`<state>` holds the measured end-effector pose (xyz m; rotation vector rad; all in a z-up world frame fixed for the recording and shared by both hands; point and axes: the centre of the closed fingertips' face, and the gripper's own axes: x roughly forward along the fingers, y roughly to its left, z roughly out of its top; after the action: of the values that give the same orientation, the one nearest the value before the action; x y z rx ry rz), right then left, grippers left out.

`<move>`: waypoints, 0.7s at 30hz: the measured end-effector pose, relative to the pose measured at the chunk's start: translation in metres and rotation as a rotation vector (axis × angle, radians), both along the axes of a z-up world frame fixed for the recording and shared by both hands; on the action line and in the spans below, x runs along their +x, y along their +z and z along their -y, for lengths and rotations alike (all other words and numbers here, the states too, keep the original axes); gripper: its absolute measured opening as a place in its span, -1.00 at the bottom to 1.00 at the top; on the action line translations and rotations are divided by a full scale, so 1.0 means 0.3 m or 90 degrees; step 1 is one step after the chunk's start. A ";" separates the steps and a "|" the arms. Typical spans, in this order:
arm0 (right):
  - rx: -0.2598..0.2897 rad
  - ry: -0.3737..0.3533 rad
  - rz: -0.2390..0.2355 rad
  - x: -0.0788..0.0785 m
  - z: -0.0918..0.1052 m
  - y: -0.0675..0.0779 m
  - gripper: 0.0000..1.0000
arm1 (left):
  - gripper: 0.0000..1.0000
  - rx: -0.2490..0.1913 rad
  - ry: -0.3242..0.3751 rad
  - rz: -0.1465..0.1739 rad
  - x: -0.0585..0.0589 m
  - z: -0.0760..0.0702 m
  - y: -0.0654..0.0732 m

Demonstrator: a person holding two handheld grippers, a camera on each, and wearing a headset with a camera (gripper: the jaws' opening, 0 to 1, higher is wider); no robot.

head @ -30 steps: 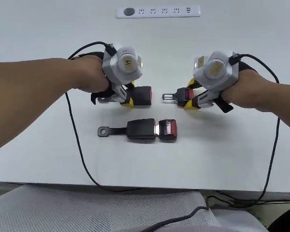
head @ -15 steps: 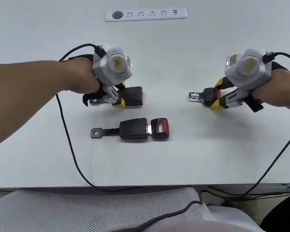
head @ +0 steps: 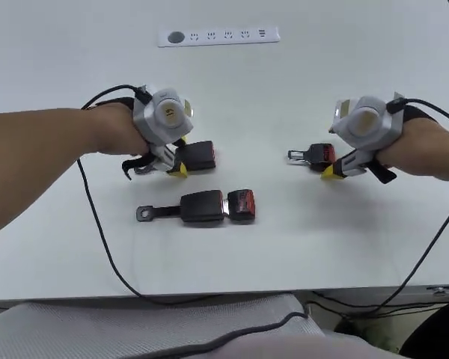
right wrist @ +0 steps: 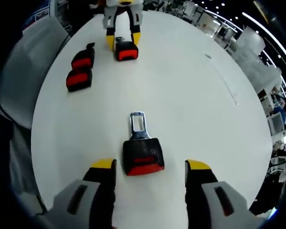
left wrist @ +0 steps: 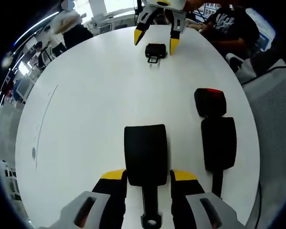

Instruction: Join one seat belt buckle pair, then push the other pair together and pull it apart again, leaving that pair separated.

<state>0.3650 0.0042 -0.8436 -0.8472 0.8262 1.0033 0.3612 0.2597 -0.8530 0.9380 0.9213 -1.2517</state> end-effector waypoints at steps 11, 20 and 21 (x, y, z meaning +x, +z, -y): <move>0.150 -0.104 0.020 -0.166 -0.045 0.133 0.44 | 0.09 -0.123 0.143 0.097 -0.071 -0.086 0.169; 0.193 -0.101 0.057 -0.244 -0.096 0.215 0.66 | 0.42 -0.182 0.280 0.126 -0.235 -0.209 0.253; 0.199 -0.103 0.059 -0.254 -0.101 0.227 0.69 | 0.46 -0.194 0.300 0.130 -0.251 -0.217 0.265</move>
<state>0.2889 0.0343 -0.7754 -0.5458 0.6276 0.9138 0.2859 0.3248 -0.7735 0.5522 0.7105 -0.8438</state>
